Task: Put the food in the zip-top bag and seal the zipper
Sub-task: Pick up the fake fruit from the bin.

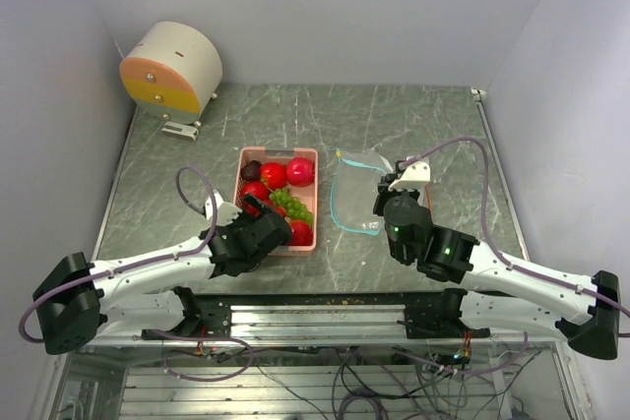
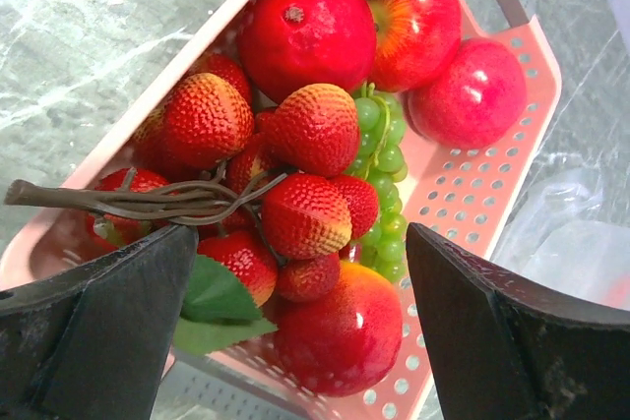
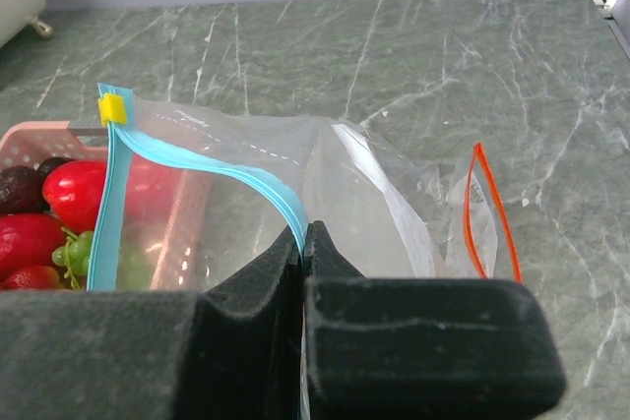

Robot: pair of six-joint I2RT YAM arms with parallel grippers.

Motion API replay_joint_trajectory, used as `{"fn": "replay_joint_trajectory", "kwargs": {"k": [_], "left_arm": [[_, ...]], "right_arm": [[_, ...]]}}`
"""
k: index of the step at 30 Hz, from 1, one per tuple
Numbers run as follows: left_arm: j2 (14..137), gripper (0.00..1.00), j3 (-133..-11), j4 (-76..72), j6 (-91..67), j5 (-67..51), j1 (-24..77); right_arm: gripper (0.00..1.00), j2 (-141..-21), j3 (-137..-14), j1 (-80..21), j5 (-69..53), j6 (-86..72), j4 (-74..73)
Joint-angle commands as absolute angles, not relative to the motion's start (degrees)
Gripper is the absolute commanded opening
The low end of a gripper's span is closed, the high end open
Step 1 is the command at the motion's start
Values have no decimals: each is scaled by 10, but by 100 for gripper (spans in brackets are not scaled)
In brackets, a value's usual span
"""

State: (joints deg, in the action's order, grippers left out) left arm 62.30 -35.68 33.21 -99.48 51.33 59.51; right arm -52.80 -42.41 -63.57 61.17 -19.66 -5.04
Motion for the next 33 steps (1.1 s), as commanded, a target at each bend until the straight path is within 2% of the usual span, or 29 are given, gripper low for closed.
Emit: {"fn": "replay_joint_trajectory", "kwargs": {"k": [1, 11, 13, 16, 22, 27, 33], "left_arm": [[642, 98, -338, 275, -1027, 557, 598], [733, 92, -336, 239, -1052, 590, 599], [741, 83, -325, 226, -1056, 591, 599], [746, 57, -314, 204, -1046, 597, 600], [759, 26, -313, 209, -1039, 597, 600], [736, 19, -332, 241, -1003, 598, 603], [630, 12, -377, 284, -862, 597, 616]], "right_arm": [[0, -512, -420, -639, 616, -206, -54], [0, -517, -422, -639, 612, -213, -69], [0, -513, -422, -638, 611, -217, -73], [0, -508, -420, -638, 609, -223, -80], [0, -500, -419, -638, 605, -234, -95], [0, -497, -419, -639, 604, -236, -98], [0, -495, -415, -639, 603, -240, -94]]}}
